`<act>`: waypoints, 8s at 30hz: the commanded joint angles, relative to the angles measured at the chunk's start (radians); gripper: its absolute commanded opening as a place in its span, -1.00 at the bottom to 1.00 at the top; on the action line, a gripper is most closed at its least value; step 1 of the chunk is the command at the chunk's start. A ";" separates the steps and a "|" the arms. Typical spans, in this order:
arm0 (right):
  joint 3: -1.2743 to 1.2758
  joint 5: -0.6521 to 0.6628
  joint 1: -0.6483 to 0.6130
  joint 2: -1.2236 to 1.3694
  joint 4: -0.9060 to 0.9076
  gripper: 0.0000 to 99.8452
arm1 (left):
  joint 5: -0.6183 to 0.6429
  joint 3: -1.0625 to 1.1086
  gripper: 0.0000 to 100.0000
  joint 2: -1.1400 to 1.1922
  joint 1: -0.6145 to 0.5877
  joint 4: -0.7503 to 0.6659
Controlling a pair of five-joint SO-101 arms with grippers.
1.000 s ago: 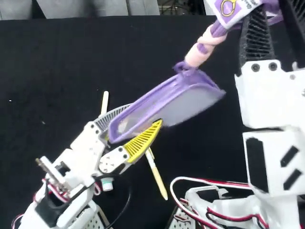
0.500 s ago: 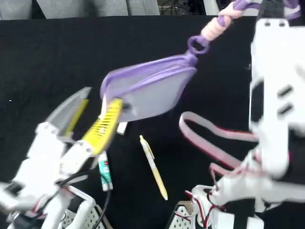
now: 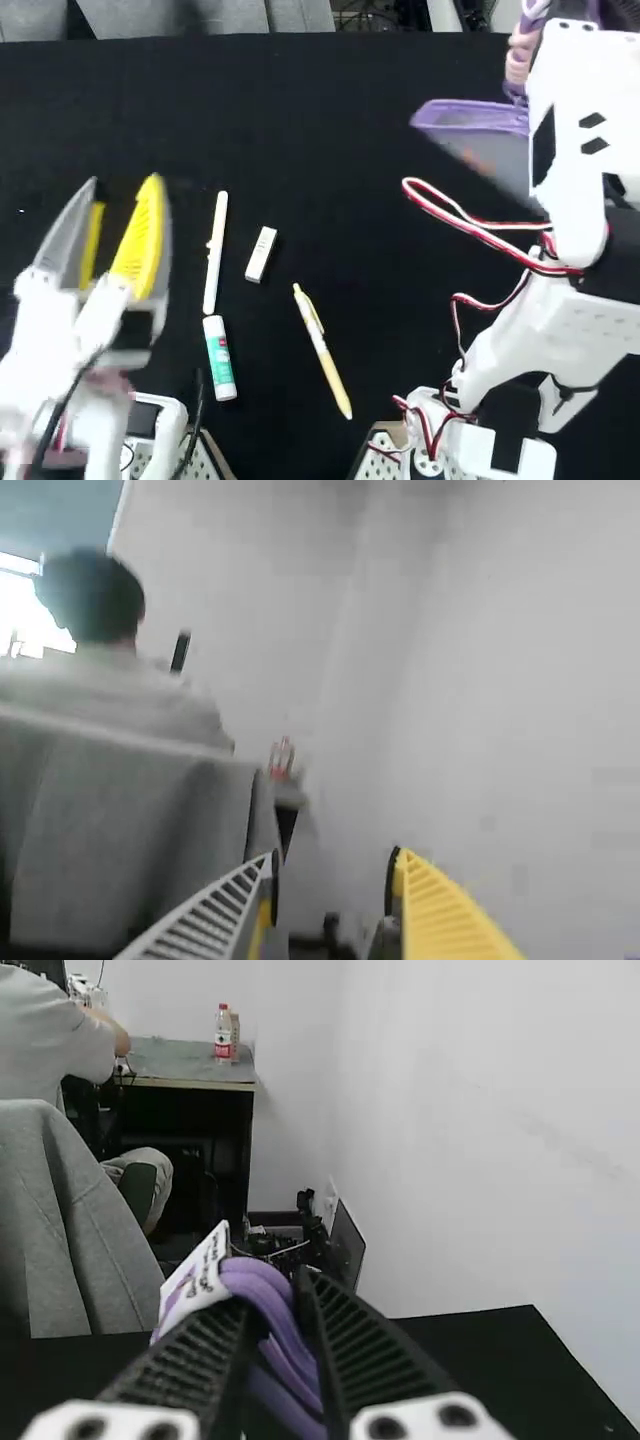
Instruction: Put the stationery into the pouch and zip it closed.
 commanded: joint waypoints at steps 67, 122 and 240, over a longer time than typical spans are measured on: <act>-0.061 0.222 -0.055 -0.191 0.267 -0.98 | -0.163 -0.599 -0.60 1.935 -0.018 -0.041; -0.209 0.394 -0.100 -0.188 0.402 -0.98 | -0.083 -0.232 -0.94 0.824 0.236 -0.273; 0.041 0.600 -0.140 -0.372 0.382 -0.98 | 0.190 -0.630 -0.63 0.825 0.185 0.000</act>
